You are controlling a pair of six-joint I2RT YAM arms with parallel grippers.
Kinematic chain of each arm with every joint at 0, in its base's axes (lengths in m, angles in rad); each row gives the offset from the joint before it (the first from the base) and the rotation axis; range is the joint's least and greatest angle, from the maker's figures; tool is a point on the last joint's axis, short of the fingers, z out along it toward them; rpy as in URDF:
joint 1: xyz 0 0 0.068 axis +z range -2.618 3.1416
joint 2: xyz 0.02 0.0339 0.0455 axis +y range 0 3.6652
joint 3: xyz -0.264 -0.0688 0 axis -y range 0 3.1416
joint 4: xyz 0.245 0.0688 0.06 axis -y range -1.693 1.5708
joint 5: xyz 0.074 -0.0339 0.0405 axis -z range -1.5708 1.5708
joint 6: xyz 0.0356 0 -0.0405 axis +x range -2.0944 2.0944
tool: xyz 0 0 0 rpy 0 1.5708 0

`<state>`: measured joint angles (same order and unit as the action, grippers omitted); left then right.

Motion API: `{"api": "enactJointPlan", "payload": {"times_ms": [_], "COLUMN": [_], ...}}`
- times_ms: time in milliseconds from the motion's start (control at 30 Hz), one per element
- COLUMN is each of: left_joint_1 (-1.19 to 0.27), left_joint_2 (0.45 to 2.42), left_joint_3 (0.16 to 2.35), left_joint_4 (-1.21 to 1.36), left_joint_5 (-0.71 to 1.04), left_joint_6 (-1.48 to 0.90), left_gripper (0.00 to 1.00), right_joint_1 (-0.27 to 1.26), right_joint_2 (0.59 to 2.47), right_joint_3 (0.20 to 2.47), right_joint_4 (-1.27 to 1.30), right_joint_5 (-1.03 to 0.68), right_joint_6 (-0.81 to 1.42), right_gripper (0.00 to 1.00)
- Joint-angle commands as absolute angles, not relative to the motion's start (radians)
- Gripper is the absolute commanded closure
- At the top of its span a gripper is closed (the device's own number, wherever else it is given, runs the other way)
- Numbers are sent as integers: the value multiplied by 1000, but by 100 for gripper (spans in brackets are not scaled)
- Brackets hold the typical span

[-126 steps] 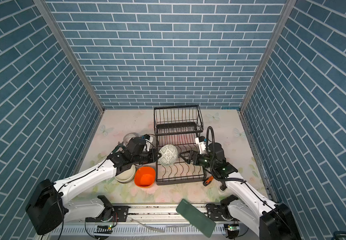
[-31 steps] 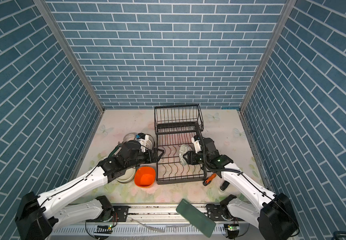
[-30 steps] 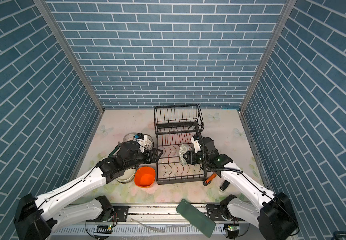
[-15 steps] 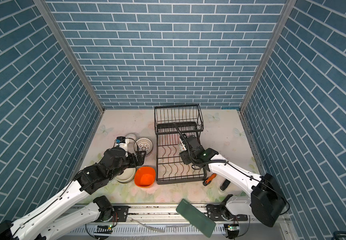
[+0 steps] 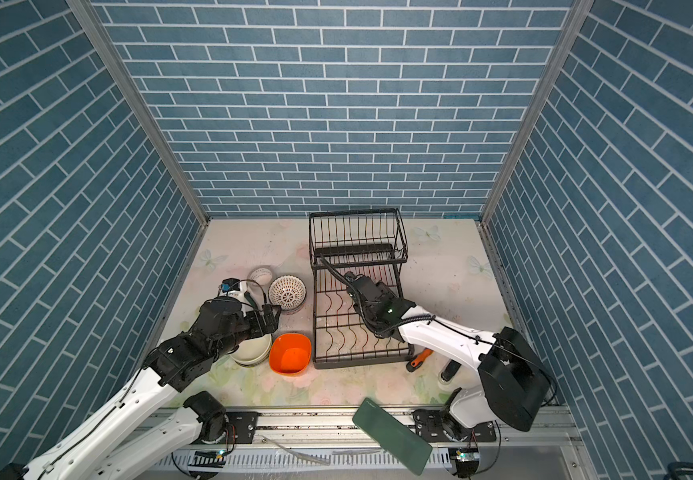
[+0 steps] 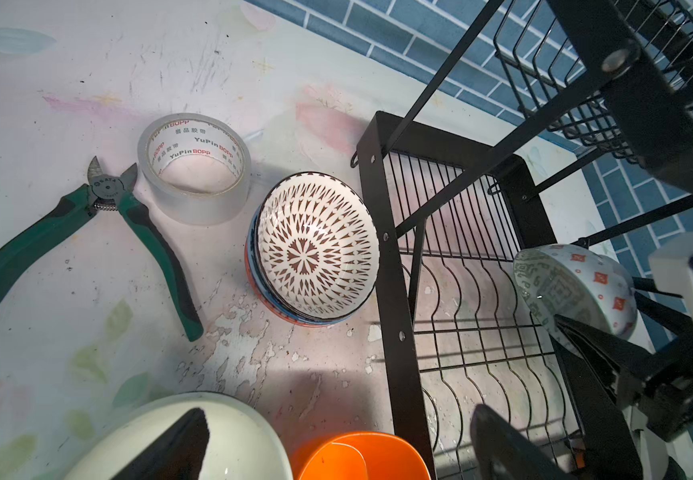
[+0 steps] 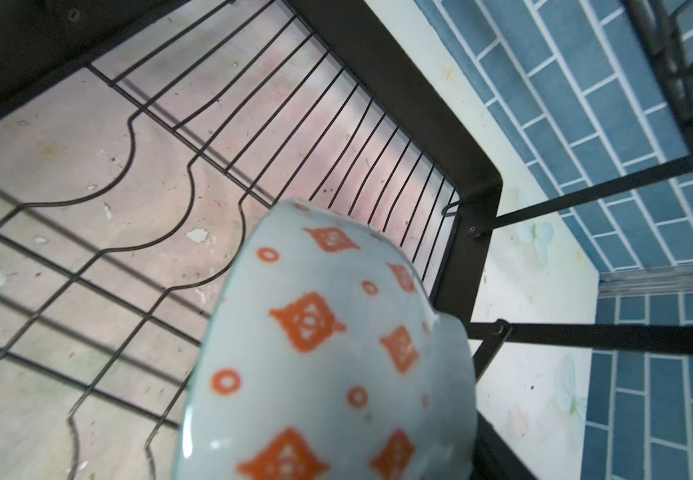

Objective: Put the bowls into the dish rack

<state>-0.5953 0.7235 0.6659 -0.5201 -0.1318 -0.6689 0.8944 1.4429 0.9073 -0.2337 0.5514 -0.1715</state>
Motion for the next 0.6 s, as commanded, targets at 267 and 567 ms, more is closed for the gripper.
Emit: {"api": "enactJointPlan", "payload": {"times_ms": [267,567], "left_joint_1": [-580,-577], "left_joint_2": [720,686], "left_joint_3": [663,636], "left_joint_4": [-544,-550], "left_joint_5": [-113,-112], "left_joint_6": [-644,-650], "left_gripper": [0,0], "right_joint_1": [906,905], "right_joint_2": [1544,1625], "right_joint_3": [956,946], "right_joint_4": [-1,124], "right_joint_5": [764,819], "right_joint_6": [-419,-510], "right_gripper": [66,66]}}
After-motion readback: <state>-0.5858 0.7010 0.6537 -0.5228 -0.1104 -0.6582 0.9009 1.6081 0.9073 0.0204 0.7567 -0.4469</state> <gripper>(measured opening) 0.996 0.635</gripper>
